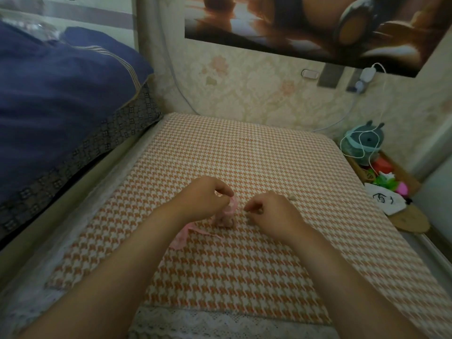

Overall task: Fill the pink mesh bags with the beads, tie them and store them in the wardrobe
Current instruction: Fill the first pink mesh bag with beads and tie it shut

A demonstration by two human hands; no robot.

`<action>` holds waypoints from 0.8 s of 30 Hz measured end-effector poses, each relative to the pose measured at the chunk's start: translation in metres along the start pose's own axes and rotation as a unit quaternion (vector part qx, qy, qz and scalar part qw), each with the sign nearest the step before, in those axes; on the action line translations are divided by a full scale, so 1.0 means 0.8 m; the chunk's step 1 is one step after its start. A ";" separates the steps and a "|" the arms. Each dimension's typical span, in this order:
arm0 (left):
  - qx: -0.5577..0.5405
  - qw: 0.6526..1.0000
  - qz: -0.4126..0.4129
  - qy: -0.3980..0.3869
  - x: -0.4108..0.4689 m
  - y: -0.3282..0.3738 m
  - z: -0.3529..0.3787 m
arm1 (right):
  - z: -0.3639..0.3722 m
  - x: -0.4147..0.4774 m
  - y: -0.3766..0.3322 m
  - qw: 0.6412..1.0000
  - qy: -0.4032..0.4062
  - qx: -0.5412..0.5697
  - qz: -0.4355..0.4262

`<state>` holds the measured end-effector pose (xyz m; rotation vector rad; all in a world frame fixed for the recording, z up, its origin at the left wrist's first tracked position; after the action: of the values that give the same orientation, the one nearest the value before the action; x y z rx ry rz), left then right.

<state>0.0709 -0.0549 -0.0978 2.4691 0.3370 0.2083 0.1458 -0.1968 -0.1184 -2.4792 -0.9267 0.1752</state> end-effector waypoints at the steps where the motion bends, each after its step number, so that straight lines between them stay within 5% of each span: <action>1: -0.002 1.000 0.002 -0.001 0.000 0.001 0.001 | 0.003 -0.001 0.002 1.000 -0.009 -0.020 0.002; 9: -0.008 1.000 0.010 0.001 0.004 -0.001 0.000 | 0.021 -0.001 -0.005 0.992 -0.020 -0.117 -0.034; 18: -0.005 1.000 0.015 -0.001 0.006 0.001 0.003 | -0.042 0.001 -0.031 0.988 0.103 0.105 -0.040; 24: -0.011 0.999 0.032 -0.007 0.003 0.004 0.002 | -0.033 -0.005 -0.069 0.980 0.090 0.131 -0.117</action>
<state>0.0744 -0.0575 -0.0973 2.4605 0.2496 0.2208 0.1175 -0.1738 -0.0690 -2.0885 -1.0339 -0.0071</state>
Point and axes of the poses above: each hand's wrist, its own x-axis towards the middle knuckle, its own z-axis out of the palm, y = z × x, the point moved 10 cm from there along x, towards the middle knuckle, and after that the axes turned 6 degrees about x, right-handed, at the moved point
